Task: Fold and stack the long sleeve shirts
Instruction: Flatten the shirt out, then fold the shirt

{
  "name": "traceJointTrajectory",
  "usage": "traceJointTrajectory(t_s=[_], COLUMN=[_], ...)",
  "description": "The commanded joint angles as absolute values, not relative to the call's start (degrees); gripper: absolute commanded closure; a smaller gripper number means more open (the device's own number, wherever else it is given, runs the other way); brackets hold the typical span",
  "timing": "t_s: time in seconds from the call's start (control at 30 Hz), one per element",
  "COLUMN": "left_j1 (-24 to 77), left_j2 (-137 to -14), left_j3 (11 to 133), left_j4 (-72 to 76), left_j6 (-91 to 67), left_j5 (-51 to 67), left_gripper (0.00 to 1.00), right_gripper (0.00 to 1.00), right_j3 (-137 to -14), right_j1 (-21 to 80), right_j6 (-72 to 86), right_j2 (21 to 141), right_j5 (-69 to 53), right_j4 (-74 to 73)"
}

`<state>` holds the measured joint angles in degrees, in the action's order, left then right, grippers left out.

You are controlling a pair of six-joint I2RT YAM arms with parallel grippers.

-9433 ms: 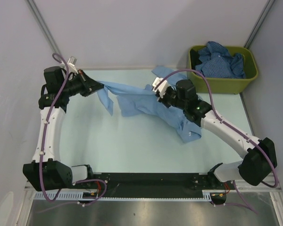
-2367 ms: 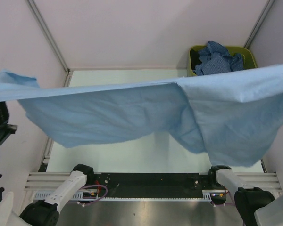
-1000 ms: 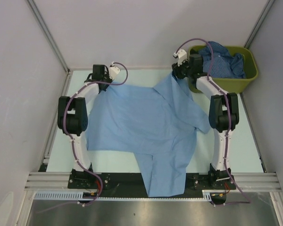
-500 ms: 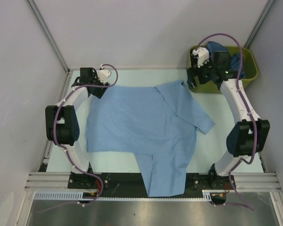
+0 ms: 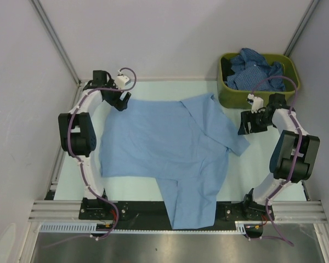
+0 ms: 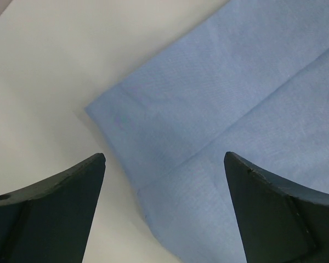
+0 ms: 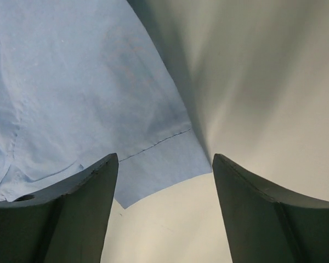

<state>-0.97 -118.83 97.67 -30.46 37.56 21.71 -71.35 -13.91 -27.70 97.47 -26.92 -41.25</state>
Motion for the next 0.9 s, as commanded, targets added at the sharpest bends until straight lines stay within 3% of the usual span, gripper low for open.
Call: traceJointTrajectory(t_s=[0.0,0.27,0.37,0.43,0.47,0.53,0.57,0.6,0.87], left_j1=[-1.6,-2.2,-2.5,-2.6,-2.6,-2.7,-2.7,-2.8,-2.9], left_j2=[-121.3,-123.9,-124.6,-125.2,-125.9,-126.8,-127.9,-128.4,-132.1], left_j3=[101.2,103.5,104.3,105.2,105.5,107.1,107.9,109.5,115.4], left_j4=[-33.0,-34.5,-34.5,-34.5,-34.4,-34.1,-34.0,-34.0,-31.5], left_j6=[38.9,38.2,38.2,38.5,38.6,38.2,38.1,38.0,38.1], left_j5=[26.1,27.2,27.4,28.0,28.5,28.7,29.0,29.1,30.1], left_gripper=[0.04,0.04,0.04,0.04,0.05,0.05,0.06,0.07,0.10], right_gripper=[0.24,0.14,0.16,0.33,0.56,0.73,0.92,0.99,1.00], right_j3=[-67.9,-64.7,-63.9,-64.3,-64.5,-64.8,-65.1,-65.4,-70.0], right_j1=[-15.1,-15.2,-15.2,-15.3,-15.5,-15.4,-15.3,-15.0,-11.8], right_j6=[-29.2,-28.8,-29.5,-31.0,-31.5,-31.4,-31.0,-30.2,-22.1], right_j2=[97.4,103.2,103.9,103.3,102.4,98.3,96.6,94.5,79.4], right_j5=[-31.8,-31.1,-32.4,-34.7,-38.0,-40.6,-43.0,-44.1,-50.2], right_j4=[-36.7,-29.1,-29.3,-31.2,-33.8,-36.0,-38.1,-38.8,-42.6])
